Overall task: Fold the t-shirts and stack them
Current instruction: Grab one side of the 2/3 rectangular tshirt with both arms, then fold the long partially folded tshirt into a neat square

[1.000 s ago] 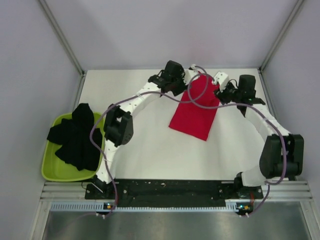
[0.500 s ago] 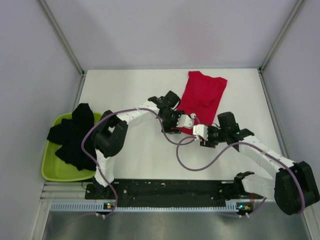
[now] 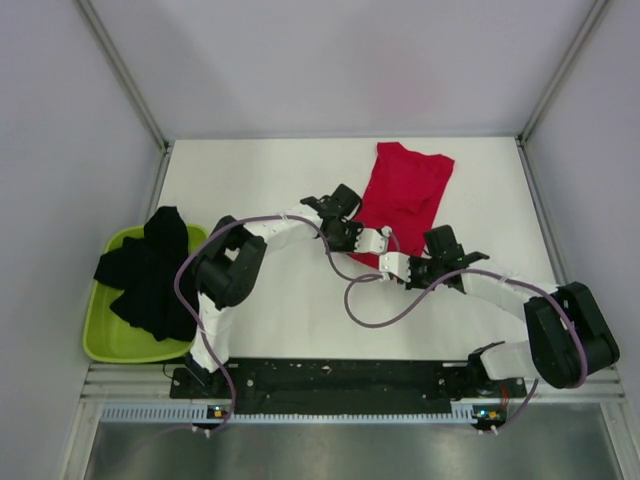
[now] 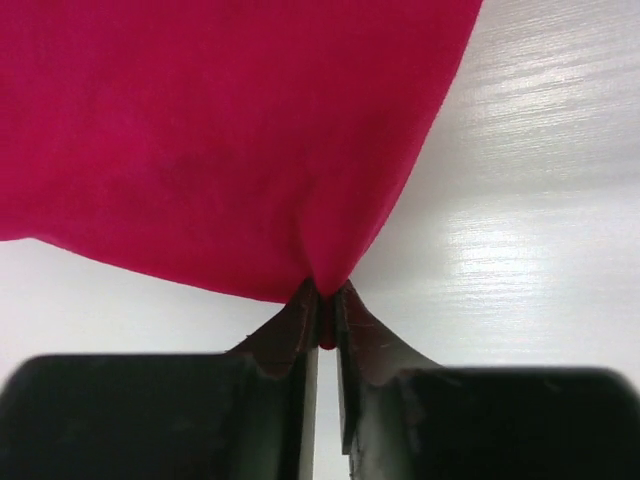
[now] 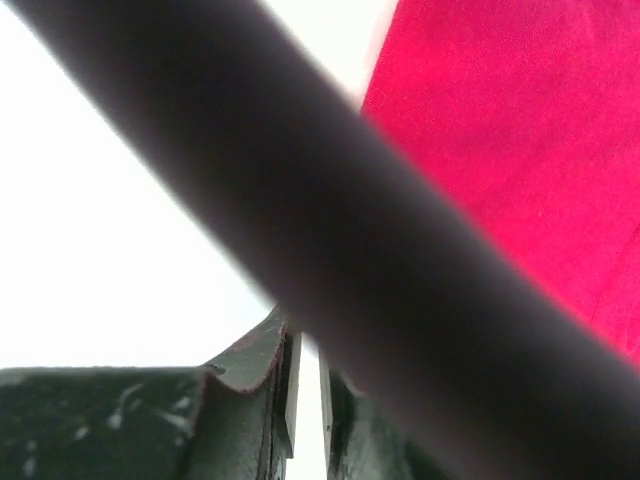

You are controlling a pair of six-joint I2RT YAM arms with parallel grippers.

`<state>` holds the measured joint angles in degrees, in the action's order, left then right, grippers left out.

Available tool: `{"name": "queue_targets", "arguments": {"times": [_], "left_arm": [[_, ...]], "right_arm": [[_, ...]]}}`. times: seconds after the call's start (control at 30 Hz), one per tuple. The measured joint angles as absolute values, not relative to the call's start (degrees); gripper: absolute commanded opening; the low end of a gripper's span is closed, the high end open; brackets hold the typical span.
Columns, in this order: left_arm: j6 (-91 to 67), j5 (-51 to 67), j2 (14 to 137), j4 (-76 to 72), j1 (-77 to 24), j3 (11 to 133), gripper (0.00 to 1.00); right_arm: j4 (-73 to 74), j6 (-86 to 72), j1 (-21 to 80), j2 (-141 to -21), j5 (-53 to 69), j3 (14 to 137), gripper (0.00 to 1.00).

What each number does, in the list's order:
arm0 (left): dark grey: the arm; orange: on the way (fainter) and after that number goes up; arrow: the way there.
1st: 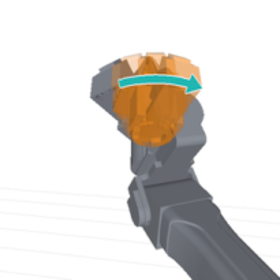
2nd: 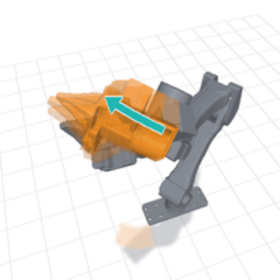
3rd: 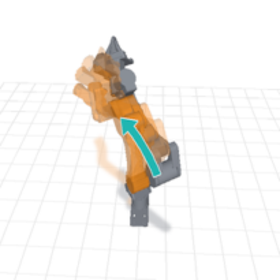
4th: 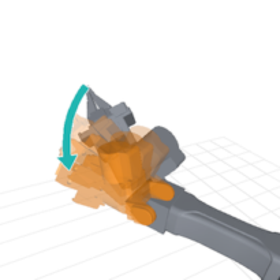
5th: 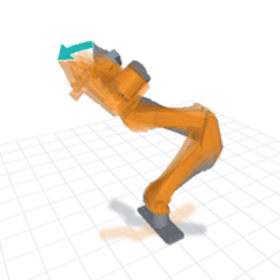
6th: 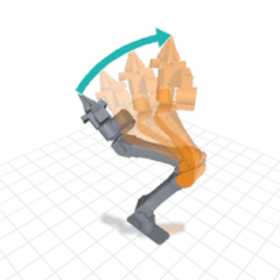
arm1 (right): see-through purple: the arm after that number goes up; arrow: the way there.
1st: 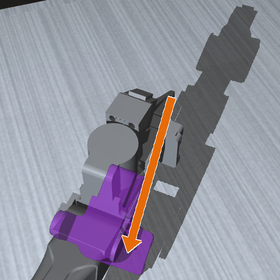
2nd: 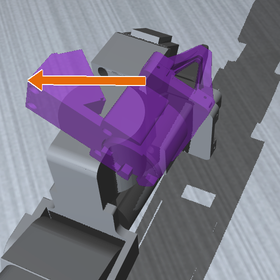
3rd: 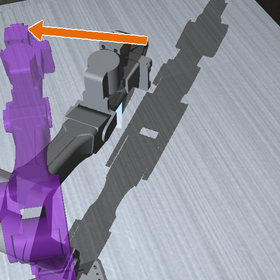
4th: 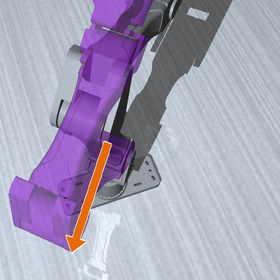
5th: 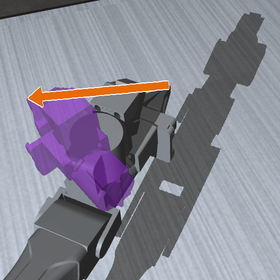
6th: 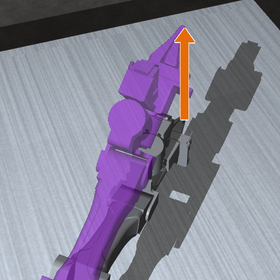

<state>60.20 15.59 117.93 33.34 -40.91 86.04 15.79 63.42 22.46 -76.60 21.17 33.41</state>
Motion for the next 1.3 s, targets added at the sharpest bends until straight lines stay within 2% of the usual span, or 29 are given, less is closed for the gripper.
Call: {"name": "queue_targets", "arguments": {"times": [0.03, 0.33, 0.47, 0.67, 0.8, 0.9, 1.0, 1.13, 1.3], "left_arm": [[60.1, 15.6, 117.9, 33.1, -41.0, 86.0, 0.0], [59.2, 17.4, 116.6, 34.9, -41.3, 84.6, 0.0], [57.2, 19.6, 111.0, 40.4, -41.8, 81.3, 0.0], [55.4, 23.0, 95.6, 53.3, -43.9, 75.2, 0.0], [54.2, 25.1, 88.2, 64.4, -46.4, 74.6, 0.0], [52.1, 25.8, 86.5, 70.6, -46.7, 77.7, 0.0], [49.0, 24.1, 87.0, 71.7, -46.0, 83.2, 0.0], [45.7, 21.0, 91.0, 69.3, -44.4, 91.1, 0.0], [43.6, 17.4, 104.6, 66.9, -41.9, 104.3, 0.0]], "right_arm": [[15.8, 63.5, 22.5, -76.7, 20.8, 33.4, 0.0], [20.1, 63.1, 26.0, -73.3, 17.9, 33.6, 0.0], [29.0, 61.0, 32.4, -65.5, 16.7, 34.9, 0.0], [46.4, 53.3, 47.1, -50.7, 16.8, 40.2, 0.0], [54.1, 45.5, 55.9, -45.3, 16.9, 46.4, 0.0], [56.2, 41.7, 57.8, -44.0, 15.7, 50.0, 0.0], [56.5, 40.9, 55.4, -44.3, 13.2, 51.7, 0.0], [54.8, 42.0, 41.6, -47.2, 14.1, 52.1, 0.0], [49.7, 43.6, 27.1, -55.8, 16.4, 52.2, 0.0]]}}
